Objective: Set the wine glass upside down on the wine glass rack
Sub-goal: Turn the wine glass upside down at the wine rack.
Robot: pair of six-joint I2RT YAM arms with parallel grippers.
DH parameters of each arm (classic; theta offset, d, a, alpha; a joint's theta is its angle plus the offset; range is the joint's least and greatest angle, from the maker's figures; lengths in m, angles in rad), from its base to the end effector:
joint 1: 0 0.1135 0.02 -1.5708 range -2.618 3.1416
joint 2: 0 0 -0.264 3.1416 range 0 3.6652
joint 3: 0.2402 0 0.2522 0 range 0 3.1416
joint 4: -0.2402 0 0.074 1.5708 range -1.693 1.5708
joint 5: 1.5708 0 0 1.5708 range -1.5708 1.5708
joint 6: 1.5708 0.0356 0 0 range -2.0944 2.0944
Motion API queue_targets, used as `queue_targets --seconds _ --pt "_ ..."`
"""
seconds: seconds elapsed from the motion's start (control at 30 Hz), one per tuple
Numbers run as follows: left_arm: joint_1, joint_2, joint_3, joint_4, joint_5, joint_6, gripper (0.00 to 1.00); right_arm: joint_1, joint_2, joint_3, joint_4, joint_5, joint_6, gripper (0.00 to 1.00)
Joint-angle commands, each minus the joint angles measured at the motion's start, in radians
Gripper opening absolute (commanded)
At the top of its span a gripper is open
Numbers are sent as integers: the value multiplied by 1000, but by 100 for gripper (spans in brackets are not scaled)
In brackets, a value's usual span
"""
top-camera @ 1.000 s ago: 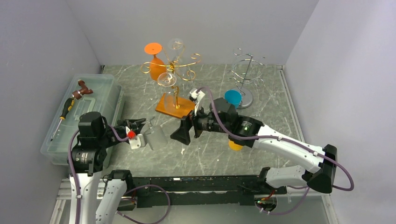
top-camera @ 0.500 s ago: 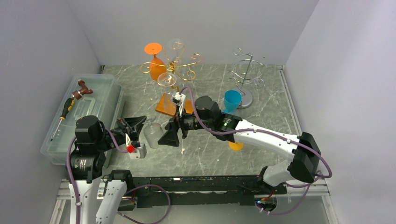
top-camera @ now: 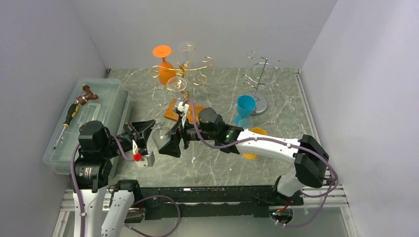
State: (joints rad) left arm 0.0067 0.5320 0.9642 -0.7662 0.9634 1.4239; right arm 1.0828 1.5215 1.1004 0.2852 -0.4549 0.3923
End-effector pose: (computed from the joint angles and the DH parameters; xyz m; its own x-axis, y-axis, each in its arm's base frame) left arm 0.0791 -0.0287 0.3736 0.7156 0.5694 -0.4046 0.4373 0.0865 0.8952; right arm 0.1550 0.3254 0.3174 -0.4401 -0.0965 -0.8928 -0.8975 0.0796 0.4338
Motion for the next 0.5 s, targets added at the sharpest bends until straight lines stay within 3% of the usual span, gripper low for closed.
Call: queue_targets --seconds 0.0,0.1,0.23,0.3,0.37,0.47 --pt "-1 1 45 62 65 17 0 6 5 14 93 76 -41 100" --pt "-1 0 50 27 75 46 0 5 -25 -38 178 128 -47 95" --pt "-1 -14 32 20 96 57 3 4 -89 -114 286 167 -79 65" --pt "-1 -19 16 46 107 46 21 2 -124 -156 322 200 -104 53" --pt "-1 -21 5 82 111 30 29 -4 -157 -198 334 240 -130 45" --pt "-1 -9 7 115 108 1 49 -18 -216 -257 338 294 -160 40"
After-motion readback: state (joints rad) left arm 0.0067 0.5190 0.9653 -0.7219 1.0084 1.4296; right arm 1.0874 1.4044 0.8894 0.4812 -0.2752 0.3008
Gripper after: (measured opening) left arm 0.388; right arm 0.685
